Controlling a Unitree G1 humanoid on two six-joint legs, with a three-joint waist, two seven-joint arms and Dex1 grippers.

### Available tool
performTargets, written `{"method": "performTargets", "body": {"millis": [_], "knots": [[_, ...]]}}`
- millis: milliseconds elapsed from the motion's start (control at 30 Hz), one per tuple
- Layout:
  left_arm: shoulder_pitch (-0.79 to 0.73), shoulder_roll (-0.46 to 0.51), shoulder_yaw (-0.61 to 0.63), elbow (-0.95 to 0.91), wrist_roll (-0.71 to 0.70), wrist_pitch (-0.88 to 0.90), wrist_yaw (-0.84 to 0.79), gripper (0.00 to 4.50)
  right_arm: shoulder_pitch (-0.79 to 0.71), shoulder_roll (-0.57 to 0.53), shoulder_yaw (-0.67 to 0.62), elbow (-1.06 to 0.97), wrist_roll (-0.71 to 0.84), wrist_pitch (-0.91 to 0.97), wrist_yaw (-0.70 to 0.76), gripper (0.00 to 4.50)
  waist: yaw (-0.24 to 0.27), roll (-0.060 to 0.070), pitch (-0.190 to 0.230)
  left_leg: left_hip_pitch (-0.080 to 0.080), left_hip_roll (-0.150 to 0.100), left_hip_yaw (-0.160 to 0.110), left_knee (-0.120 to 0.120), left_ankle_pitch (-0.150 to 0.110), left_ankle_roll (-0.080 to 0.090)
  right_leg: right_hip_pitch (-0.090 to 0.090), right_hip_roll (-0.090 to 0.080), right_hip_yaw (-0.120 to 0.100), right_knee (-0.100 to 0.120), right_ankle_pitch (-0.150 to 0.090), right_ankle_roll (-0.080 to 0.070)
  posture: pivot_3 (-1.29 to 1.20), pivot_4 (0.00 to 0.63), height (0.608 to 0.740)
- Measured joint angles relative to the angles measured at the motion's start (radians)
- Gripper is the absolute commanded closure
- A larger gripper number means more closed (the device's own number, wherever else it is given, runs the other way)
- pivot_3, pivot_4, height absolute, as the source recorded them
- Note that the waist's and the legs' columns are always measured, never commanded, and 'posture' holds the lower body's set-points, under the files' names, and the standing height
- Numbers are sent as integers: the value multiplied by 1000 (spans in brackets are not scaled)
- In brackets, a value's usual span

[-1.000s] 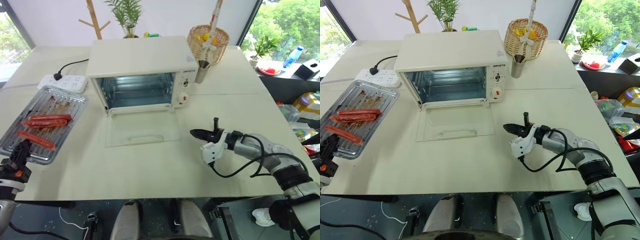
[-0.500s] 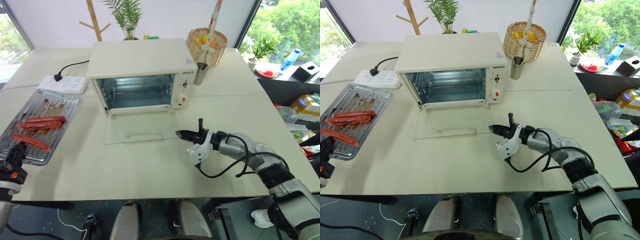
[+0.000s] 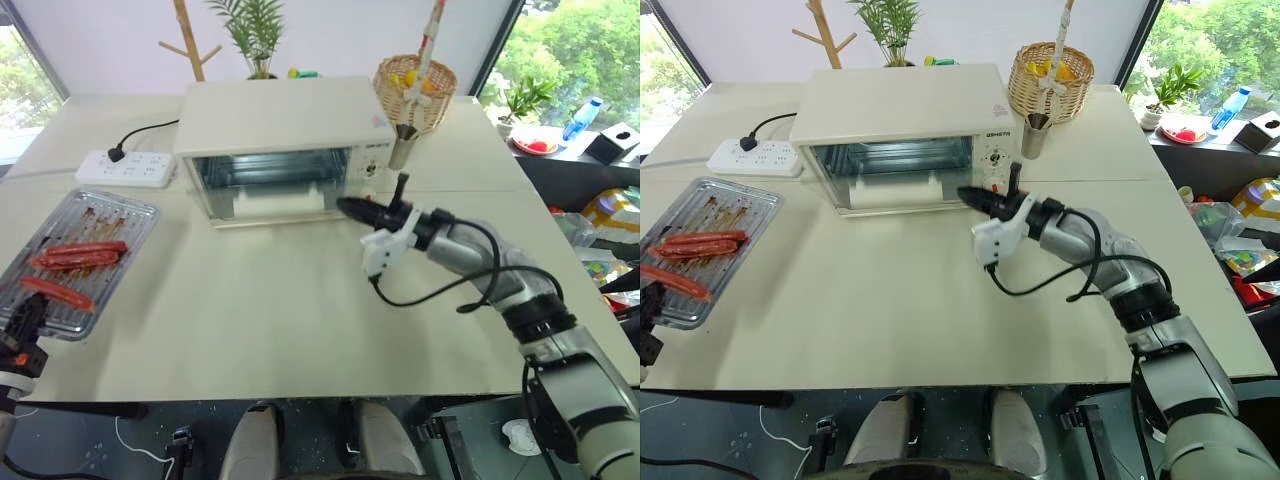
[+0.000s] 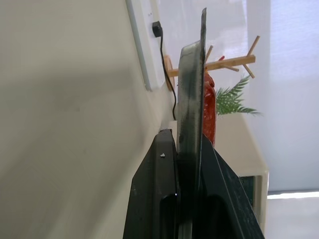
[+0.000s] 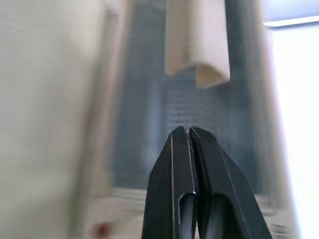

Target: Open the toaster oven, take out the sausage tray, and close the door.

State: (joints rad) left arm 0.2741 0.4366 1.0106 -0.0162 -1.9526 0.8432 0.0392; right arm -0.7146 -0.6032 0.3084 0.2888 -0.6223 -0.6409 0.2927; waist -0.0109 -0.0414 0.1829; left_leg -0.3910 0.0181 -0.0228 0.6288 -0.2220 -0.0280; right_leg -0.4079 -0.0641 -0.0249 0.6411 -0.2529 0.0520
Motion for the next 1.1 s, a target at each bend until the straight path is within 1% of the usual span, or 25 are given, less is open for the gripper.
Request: {"method": "performTargets", "body": {"millis": [167, 400, 500, 567, 667, 700, 767, 900, 933, 967, 1100], "knots": [[33, 18, -16, 16, 0, 30, -32, 4500, -7, 9, 1, 21, -1, 16, -12, 4436, 1, 0, 0, -3, 1, -1, -1, 0, 0, 0, 0, -1, -5, 0, 0, 0, 150, 740], [161, 94, -61, 20, 0, 193, -150, 4500, 72, -36, 1, 14, -6, -6, -11, 4436, -1, 1, 1, -4, 1, -1, -2, -2, -1, 0, -1, -1, -8, 0, 0, 0, 150, 740], [227, 169, -105, 12, 2, 273, -215, 4500, 103, -67, -1, -14, -5, -13, -8, 4436, -2, 2, 1, -4, 1, -1, -2, -2, -1, -1, -2, -1, -8, 0, 0, 0, 150, 740], [251, 238, -159, -9, 18, 345, -279, 4500, 141, -97, -9, -49, 3, -17, 9, 4436, 0, 3, 2, -4, 1, -1, -2, -2, -1, -1, -2, -1, -9, 0, 0, 0, 150, 740], [207, 326, -246, -19, 87, 410, -373, 4500, 220, -146, -27, -124, 70, -21, 68, 4436, 3, 7, 4, -6, 0, -2, -2, -2, -1, -1, -2, -1, -10, 0, 0, 0, 150, 740], [181, 346, -266, -20, 107, 421, -397, 4500, 244, -161, -28, -150, 105, -20, 95, 4436, 2, 8, 5, -6, 0, -2, -2, -2, -1, -1, -2, -1, -10, 0, 0, 0, 150, 740], [93, 384, -326, -6, 155, 435, -448, 4500, 325, -198, -44, -234, 242, 14, 185, 4436, 4, 9, 6, -6, 0, -2, -2, -2, -1, -1, -2, -1, -10, 0, 0, 0, 150, 740], [-90, 424, -458, 56, 259, 462, -535, 4500, 471, -251, -80, -444, 531, 184, 348, 4436, -2, 12, 7, -7, 1, -2, -2, -2, -1, -2, -2, -2, -10, 0, 0, 0, 150, 740], [-146, 432, -496, 72, 293, 468, -560, 4500, 511, -277, -102, -510, 629, 267, 383, 4436, 2, 13, 8, -8, 1, -2, -2, -2, 0, -2, -2, -2, -9, 0, 0, 0, 150, 740], [-218, 441, -546, 95, 340, 477, -592, 4500, 563, -312, -141, -600, 764, 387, 420, 4436, 4, 14, 8, -8, 2, -2, -2, -2, -1, -2, -2, -3, -9, 0, 0, 0, 150, 740], [-392, 460, -689, 158, 499, 488, -715, 4500, 678, -406, -295, -813, 1128, 725, 482, 4436, 4, 14, 8, -8, 3, -3, -2, -2, -1, -2, -2, -4, -10, 0, 0, 0, 150, 740]]}}
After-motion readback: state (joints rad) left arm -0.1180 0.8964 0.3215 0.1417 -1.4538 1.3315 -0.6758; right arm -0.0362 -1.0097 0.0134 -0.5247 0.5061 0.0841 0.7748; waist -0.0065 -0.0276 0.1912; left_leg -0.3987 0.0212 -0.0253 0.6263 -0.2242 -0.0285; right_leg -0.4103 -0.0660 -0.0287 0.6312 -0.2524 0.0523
